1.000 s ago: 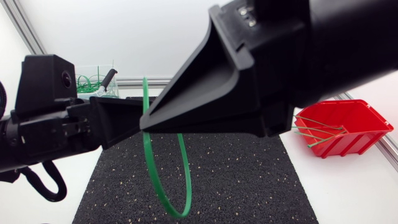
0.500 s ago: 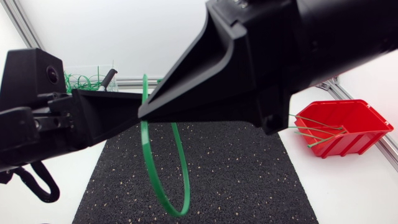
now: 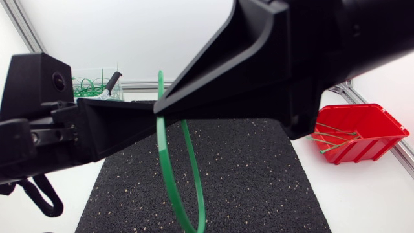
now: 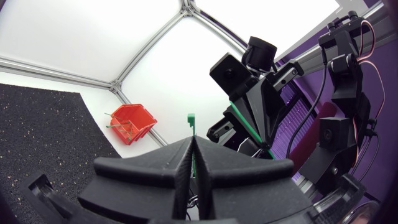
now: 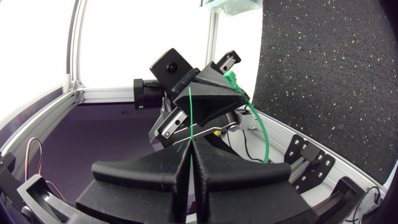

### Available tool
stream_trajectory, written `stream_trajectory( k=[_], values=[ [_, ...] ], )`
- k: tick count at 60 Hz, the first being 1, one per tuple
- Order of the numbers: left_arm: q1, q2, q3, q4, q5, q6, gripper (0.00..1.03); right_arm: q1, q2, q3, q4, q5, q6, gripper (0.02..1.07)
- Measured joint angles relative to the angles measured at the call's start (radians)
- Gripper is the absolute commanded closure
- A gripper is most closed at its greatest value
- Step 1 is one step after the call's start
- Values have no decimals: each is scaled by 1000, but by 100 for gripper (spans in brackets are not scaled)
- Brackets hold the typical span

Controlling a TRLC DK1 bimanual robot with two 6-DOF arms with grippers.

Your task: Take a green cable tie from the red box, thread the tail through the head to close it, then place it in the transparent bin on the left.

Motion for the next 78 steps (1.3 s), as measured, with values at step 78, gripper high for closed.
stream_trajectory(
  k=[78],
  values=[
    [-26,15,0,23,-50,10,100,-92,31,-14,-55,-94,147,102]
  ],
)
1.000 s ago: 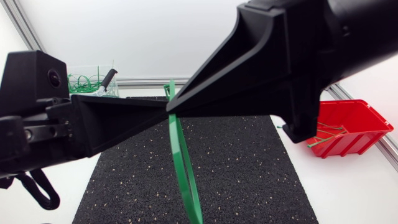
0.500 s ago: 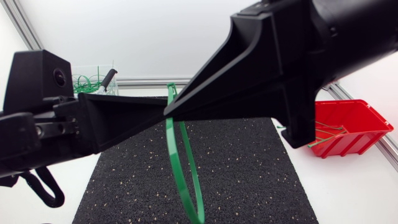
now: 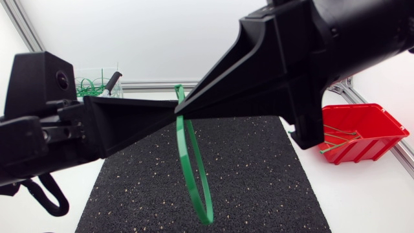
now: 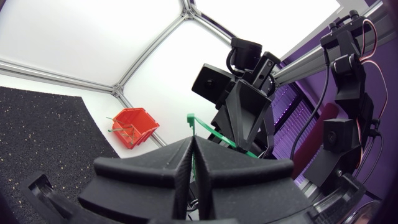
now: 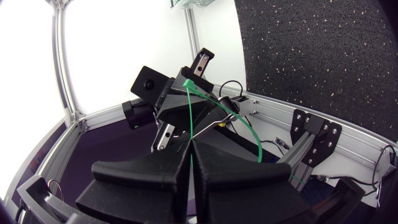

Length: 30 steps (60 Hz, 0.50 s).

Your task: Take a green cable tie from the red box, thread the tail through the head to close it, then place it in the transparent bin on the left.

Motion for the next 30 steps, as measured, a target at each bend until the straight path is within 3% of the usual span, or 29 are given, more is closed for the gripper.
stream_trajectory(
  k=[30],
  values=[
    [-19,0,0,-1,-29,26,100,-17,2,-18,11,-22,0,102]
  ],
)
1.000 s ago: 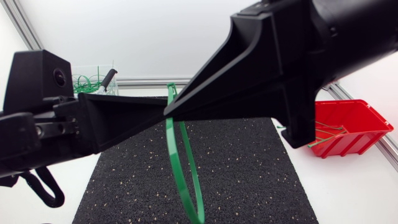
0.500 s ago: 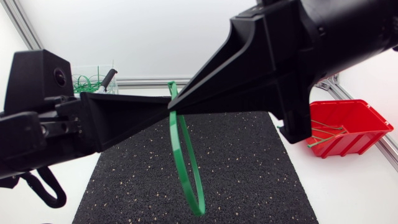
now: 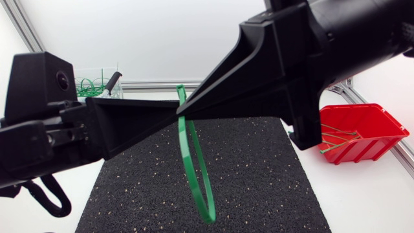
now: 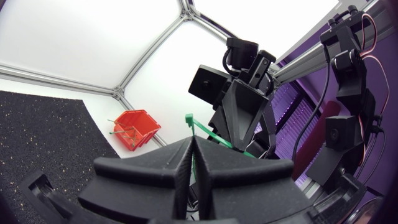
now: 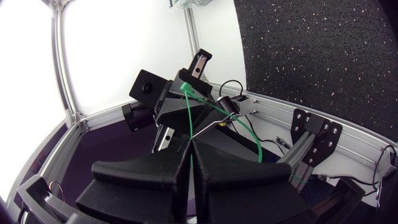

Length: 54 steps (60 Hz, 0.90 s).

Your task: Take a green cable tie from the red box, thread the tail through the head to close it, then place it in the transparent bin on the left.

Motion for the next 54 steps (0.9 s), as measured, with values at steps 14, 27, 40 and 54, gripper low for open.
stream_trajectory(
  k=[14,27,40,54],
  values=[
    [-40,0,0,-13,-56,47,100,-11,0,-4,21,-14,9,102],
    [-102,0,0,-39,-135,111,100,-23,0,-4,26,-20,27,102],
    [-111,-1,0,-46,-177,135,100,-42,-2,-14,41,-23,34,102],
    [-111,-20,0,-53,-184,148,100,-56,-3,-26,41,-23,37,102]
  ],
)
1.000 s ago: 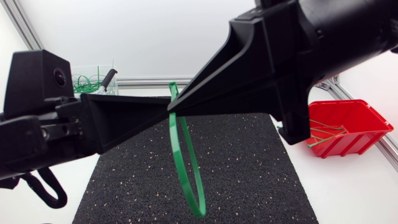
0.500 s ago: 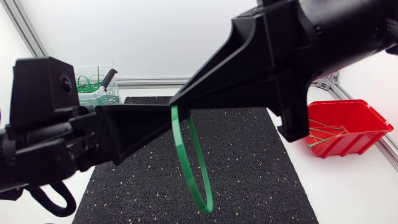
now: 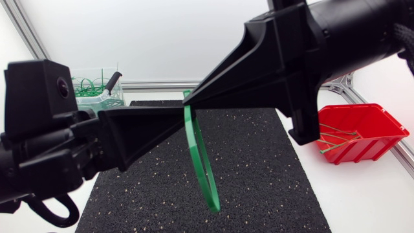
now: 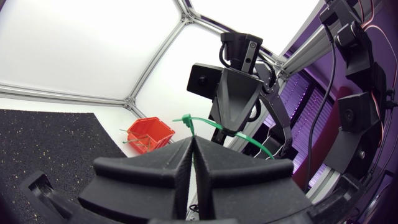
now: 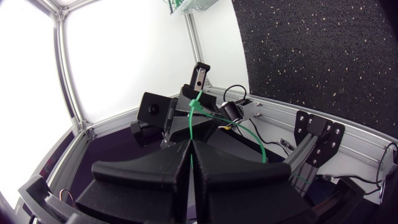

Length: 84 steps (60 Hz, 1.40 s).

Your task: Take a green cable tie from the red box, thread the tail through the head to close it, then place it in the transparent bin on the left.

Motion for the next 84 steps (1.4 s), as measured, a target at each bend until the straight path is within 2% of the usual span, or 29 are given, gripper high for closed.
stream_trajectory(
  k=[15,41,71,73,79,84],
  values=[
    [-12,-17,0,-23,-3,3,100,-16,2,-3,0,-1,4,102],
    [-72,-51,2,-96,-101,59,100,-26,53,-3,1,-16,7,102],
    [-72,-67,2,-127,-130,85,100,-39,85,-3,0,-30,7,102],
    [-72,-67,2,-127,-130,85,100,-39,85,-3,0,-30,7,100],
    [-70,-66,2,-127,-130,85,100,-39,80,-3,-3,-29,6,85],
    [-56,-61,2,-126,-114,89,100,-37,68,-2,-6,-14,3,77]
  ],
)
